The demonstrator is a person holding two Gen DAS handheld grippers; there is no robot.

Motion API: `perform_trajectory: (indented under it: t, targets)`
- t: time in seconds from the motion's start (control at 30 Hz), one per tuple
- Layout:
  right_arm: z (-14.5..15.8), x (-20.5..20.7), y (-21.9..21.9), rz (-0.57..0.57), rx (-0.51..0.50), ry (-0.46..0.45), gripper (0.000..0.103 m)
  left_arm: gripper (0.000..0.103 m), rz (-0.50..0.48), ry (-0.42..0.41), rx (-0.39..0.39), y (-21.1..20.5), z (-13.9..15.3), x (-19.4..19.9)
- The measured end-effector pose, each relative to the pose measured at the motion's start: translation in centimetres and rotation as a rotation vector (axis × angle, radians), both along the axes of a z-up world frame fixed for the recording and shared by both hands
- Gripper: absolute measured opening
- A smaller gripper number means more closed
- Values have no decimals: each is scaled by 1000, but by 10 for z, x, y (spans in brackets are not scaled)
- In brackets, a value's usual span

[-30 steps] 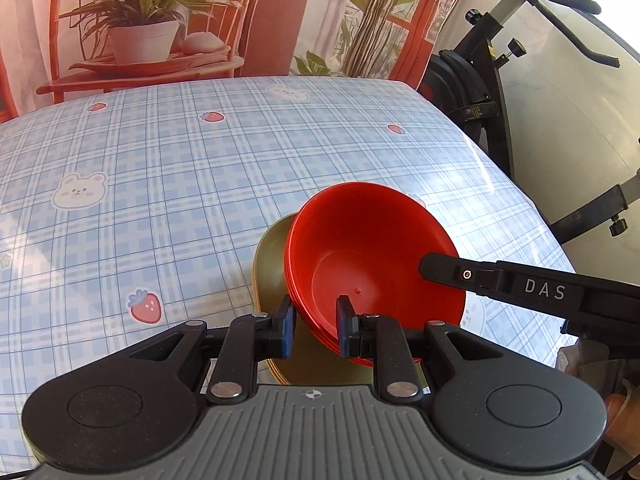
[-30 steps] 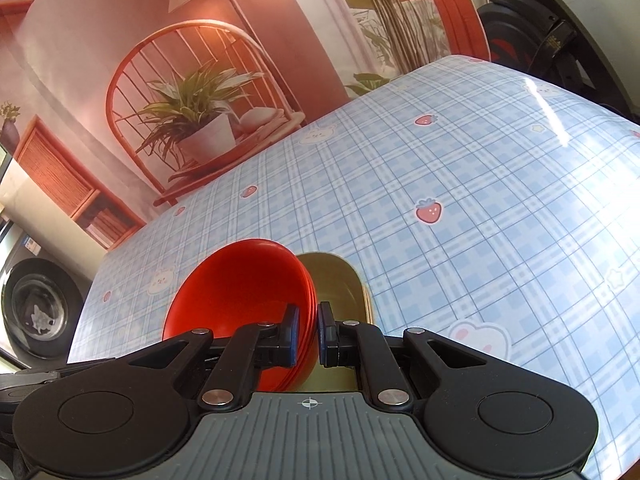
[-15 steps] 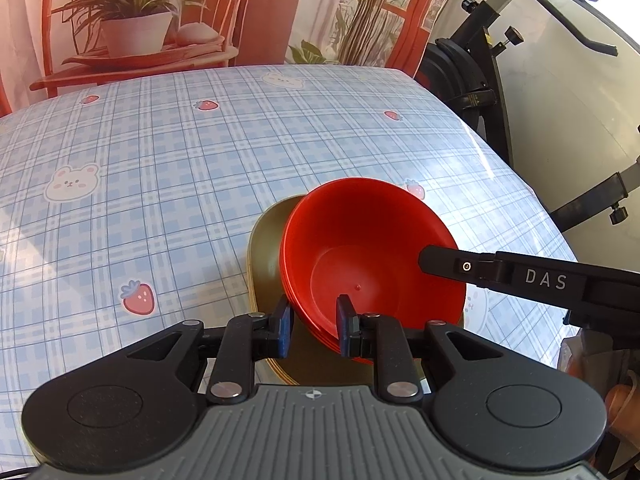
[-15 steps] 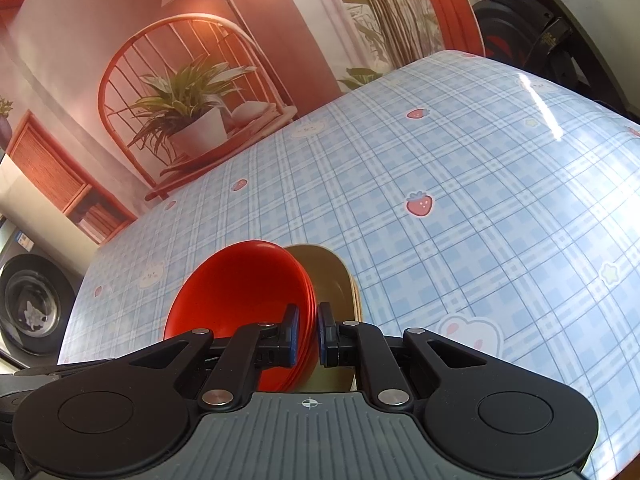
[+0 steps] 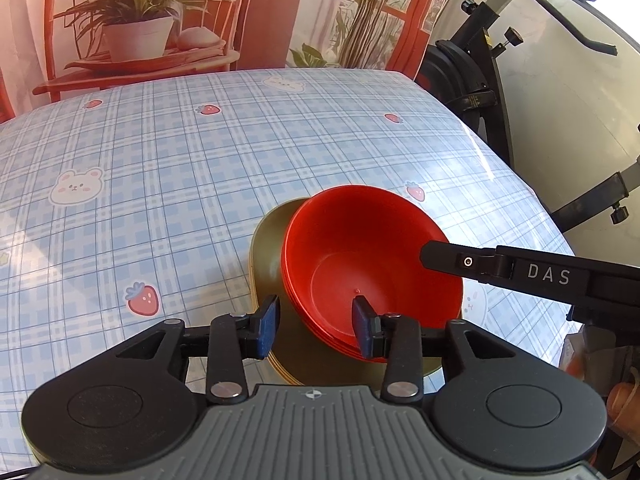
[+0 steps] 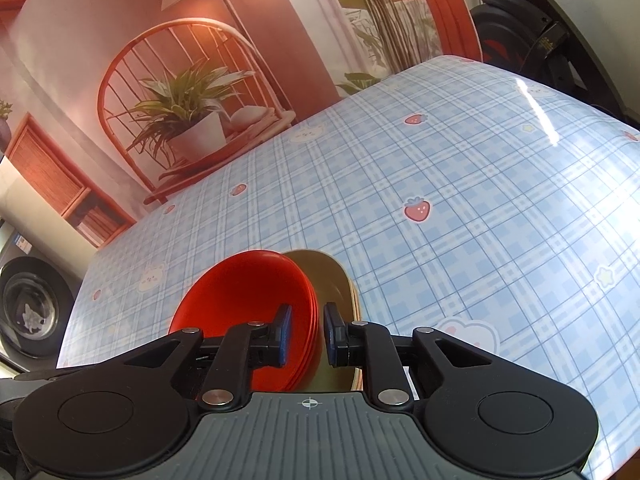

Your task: Organize plates and bowls

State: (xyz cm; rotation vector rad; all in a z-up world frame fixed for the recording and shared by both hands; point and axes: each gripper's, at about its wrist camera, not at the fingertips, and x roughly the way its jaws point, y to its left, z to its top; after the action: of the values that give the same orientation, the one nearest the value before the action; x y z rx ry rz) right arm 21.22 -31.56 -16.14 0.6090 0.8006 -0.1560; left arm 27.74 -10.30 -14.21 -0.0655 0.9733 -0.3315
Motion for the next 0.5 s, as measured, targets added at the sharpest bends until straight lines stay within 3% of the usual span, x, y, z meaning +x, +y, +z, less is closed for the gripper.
perform_trajectory:
  t: [0.3,0.5]
  targets:
    - [10,-7,0,-11,-20,-19,23,57,54,-61,-33,13,17,-8]
    - [23,-11,-1,-19,-47,-43,33,60,119,-128,-37,27,36,-17]
